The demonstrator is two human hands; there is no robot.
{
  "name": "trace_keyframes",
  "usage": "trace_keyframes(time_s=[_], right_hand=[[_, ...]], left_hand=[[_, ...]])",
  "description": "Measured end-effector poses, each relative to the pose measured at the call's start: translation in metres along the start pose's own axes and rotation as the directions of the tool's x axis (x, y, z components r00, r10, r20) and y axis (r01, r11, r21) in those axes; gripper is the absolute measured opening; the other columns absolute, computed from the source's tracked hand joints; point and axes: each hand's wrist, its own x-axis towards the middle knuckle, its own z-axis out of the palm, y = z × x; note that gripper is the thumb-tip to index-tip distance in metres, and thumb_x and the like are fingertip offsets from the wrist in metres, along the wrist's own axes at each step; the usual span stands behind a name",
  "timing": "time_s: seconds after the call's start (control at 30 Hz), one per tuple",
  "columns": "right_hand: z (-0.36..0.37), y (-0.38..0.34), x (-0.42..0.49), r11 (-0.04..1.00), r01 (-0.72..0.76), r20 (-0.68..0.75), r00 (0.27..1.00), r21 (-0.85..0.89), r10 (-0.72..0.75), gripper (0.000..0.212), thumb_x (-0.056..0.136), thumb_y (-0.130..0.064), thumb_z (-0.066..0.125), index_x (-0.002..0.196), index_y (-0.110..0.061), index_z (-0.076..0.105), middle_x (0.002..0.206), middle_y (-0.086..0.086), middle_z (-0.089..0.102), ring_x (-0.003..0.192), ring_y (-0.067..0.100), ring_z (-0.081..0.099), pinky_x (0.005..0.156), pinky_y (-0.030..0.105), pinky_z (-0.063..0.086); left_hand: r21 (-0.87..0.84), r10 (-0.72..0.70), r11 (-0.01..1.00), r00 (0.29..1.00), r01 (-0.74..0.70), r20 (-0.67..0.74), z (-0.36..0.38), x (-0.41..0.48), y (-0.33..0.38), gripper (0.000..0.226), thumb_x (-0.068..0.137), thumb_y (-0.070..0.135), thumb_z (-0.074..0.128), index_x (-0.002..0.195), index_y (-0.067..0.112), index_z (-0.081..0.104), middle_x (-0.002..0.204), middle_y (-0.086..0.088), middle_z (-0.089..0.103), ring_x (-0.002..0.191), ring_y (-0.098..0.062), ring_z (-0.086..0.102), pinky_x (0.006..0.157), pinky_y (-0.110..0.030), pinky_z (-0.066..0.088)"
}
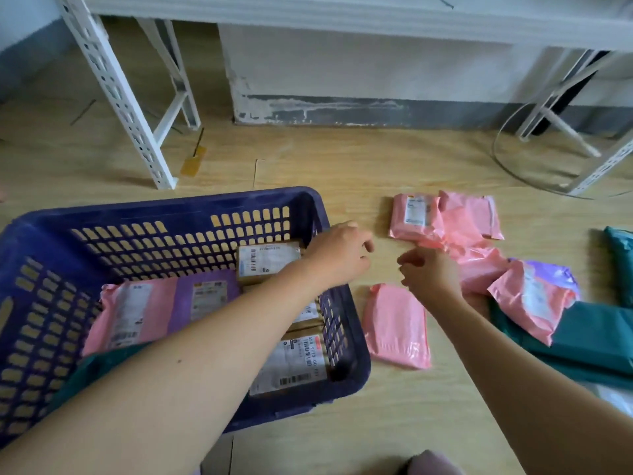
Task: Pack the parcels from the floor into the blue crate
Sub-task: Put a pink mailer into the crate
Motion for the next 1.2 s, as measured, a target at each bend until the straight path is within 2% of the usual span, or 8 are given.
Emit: trace_keyframes(time_s=[0.23, 0.33, 0.5, 0.67, 0.87, 0.97, 1.1, 1.2], right_hand=[[0.016, 0.094, 0.020, 0.916, -0.389, 0.145, 0.916, 0.095, 0.374, 0.024, 0.081, -0.003, 0.052, 0.098, -0.011, 0.066, 0.063, 0.003, 0.064, 0.062, 0.024, 0.067, 0.072, 0.038, 0.059], [0.028, 0.121, 0.019, 0.852, -0.516, 0.327, 0.822, 0.084, 0.465, 0.023, 0.085, 0.003, 0.050, 0.102, -0.010, 0.057, 0.066, 0.007, 0.055, 0.051, 0.019, 0.054, 0.050, 0.026, 0.050], [0.051, 0.156, 0.021, 0.821, -0.571, 0.419, 0.742, -0.013, 0.523, 0.045, 0.083, 0.002, 0.056, 0.127, -0.010, 0.050, 0.073, 0.005, 0.052, 0.056, 0.017, 0.052, 0.050, 0.025, 0.046], [0.065, 0.175, 0.015, 0.737, -0.660, 0.386, 0.724, 0.146, 0.572, 0.074, 0.079, 0.008, 0.058, 0.144, -0.013, 0.027, 0.099, 0.010, 0.050, 0.072, 0.022, 0.053, 0.055, 0.030, 0.049], [0.070, 0.187, 0.020, 0.594, -0.733, 0.286, 0.678, 0.331, 0.677, 0.081, 0.076, 0.010, 0.063, 0.145, -0.002, 0.021, 0.117, 0.019, 0.046, 0.075, 0.021, 0.051, 0.089, 0.046, 0.053], [0.071, 0.185, 0.022, 0.520, -0.741, 0.278, 0.654, 0.425, 0.704, 0.078, 0.077, 0.014, 0.060, 0.144, -0.002, 0.023, 0.133, 0.022, 0.041, 0.081, 0.025, 0.053, 0.089, 0.041, 0.053], [0.068, 0.182, 0.031, 0.282, -0.772, 0.381, 0.552, 0.570, 0.742, 0.046, 0.083, 0.012, 0.056, 0.127, 0.005, 0.046, 0.117, 0.018, 0.045, 0.074, 0.022, 0.054, 0.061, 0.023, 0.057], [0.071, 0.188, 0.034, 0.223, -0.754, 0.427, 0.560, 0.618, 0.710, 0.038, 0.086, 0.009, 0.052, 0.124, 0.003, 0.050, 0.100, 0.013, 0.047, 0.068, 0.019, 0.050, 0.069, 0.023, 0.058]], left_hand=[[0.086, -0.016, 0.996, 0.961, -0.008, 0.278, 0.066, 0.048, 0.029, 0.040, 0.087, 0.017, 0.054, 0.127, 0.021, 0.051, 0.133, -0.003, 0.044, 0.118, -0.024, 0.049, 0.086, -0.030, 0.042], [0.139, -0.036, 0.990, 0.901, -0.027, 0.433, 0.093, 0.054, 0.037, 0.046, 0.086, 0.014, 0.052, 0.132, 0.017, 0.048, 0.132, -0.006, 0.043, 0.115, -0.026, 0.050, 0.089, -0.035, 0.047], [0.263, -0.095, 0.961, 0.784, -0.090, 0.613, 0.123, 0.057, 0.034, 0.049, 0.088, 0.022, 0.053, 0.136, 0.018, 0.044, 0.135, -0.009, 0.045, 0.111, -0.027, 0.052, 0.084, -0.036, 0.049], [0.285, -0.089, 0.954, 0.815, -0.095, 0.572, 0.125, 0.067, 0.031, 0.045, 0.085, 0.016, 0.052, 0.130, 0.016, 0.050, 0.126, -0.008, 0.051, 0.100, -0.025, 0.059, 0.073, -0.032, 0.051], [0.292, -0.106, 0.952, 0.805, -0.086, 0.583, 0.127, 0.069, 0.025, 0.046, 0.087, 0.018, 0.051, 0.133, 0.016, 0.046, 0.135, -0.009, 0.041, 0.116, -0.027, 0.047, 0.084, -0.035, 0.047], [0.285, -0.112, 0.956, 0.809, -0.071, 0.577, 0.127, 0.068, 0.024, 0.048, 0.087, 0.017, 0.051, 0.135, 0.016, 0.045, 0.141, -0.009, 0.035, 0.124, -0.028, 0.041, 0.092, -0.037, 0.045], [0.251, -0.099, 0.966, 0.816, -0.059, 0.570, 0.125, 0.068, 0.026, 0.047, 0.087, 0.019, 0.052, 0.133, 0.016, 0.046, 0.137, -0.008, 0.038, 0.122, -0.026, 0.041, 0.092, -0.037, 0.044], [0.232, -0.106, 0.972, 0.810, -0.038, 0.576, 0.125, 0.067, 0.027, 0.047, 0.087, 0.019, 0.052, 0.134, 0.017, 0.047, 0.139, -0.008, 0.036, 0.124, -0.026, 0.040, 0.090, -0.033, 0.041]])
